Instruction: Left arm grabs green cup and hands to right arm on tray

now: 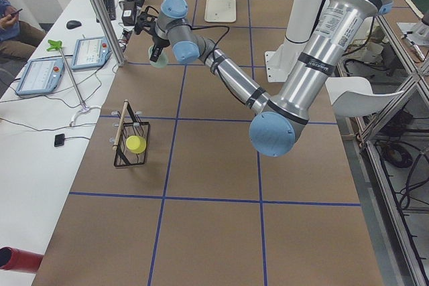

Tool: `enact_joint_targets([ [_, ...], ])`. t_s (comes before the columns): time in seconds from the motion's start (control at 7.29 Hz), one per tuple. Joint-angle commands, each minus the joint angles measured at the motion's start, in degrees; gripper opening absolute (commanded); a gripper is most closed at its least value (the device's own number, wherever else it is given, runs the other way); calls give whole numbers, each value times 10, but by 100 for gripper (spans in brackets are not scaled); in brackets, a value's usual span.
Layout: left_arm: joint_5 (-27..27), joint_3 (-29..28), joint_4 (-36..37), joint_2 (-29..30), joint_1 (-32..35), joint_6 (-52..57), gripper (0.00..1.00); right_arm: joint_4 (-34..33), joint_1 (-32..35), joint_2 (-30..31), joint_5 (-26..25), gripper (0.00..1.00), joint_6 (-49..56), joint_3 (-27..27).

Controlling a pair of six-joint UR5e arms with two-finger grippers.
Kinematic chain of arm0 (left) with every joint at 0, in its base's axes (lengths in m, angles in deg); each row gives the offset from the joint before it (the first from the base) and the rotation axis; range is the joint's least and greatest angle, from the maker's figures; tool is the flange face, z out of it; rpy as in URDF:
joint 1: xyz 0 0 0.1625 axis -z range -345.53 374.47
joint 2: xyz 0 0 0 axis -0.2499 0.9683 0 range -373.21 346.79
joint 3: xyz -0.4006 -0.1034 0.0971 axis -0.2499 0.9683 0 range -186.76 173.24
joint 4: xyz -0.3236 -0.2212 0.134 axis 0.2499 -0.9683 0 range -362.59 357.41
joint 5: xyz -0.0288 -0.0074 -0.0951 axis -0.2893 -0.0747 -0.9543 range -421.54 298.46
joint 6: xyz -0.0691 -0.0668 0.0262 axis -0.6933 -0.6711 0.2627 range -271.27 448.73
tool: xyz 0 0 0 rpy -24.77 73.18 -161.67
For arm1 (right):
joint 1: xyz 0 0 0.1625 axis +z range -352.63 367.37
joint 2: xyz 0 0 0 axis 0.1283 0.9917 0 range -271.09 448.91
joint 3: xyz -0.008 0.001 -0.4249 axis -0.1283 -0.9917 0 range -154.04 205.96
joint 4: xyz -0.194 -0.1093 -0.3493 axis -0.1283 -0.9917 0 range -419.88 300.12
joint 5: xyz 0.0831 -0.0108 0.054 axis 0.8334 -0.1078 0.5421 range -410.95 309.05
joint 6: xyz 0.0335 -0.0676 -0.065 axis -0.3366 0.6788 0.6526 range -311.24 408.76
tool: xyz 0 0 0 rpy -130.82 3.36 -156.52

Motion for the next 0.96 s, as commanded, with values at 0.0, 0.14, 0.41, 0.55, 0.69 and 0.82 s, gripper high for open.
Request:
enact_joint_targets([
  [0.0, 0, 1, -61, 30, -26, -123, 11, 125, -40, -15, -34, 100, -132, -2],
  [0.14, 0, 2, -110, 33, -41, -157, 11, 174, -68, -27, -71, 100, -173, -3],
  [0.41, -2, 14, -207, 37, -63, -251, 9, 281, -123, -40, -146, 100, -258, -5],
  [0.55, -2, 22, -220, 52, -72, -289, 9, 331, -149, -47, -182, 100, -286, -6],
  [0.69, -2, 30, -221, 66, -83, -308, 9, 379, -177, -57, -221, 100, -317, -6],
  [0.82, -2, 33, -238, 72, -89, -322, 9, 446, -222, -60, -285, 100, -345, -7],
])
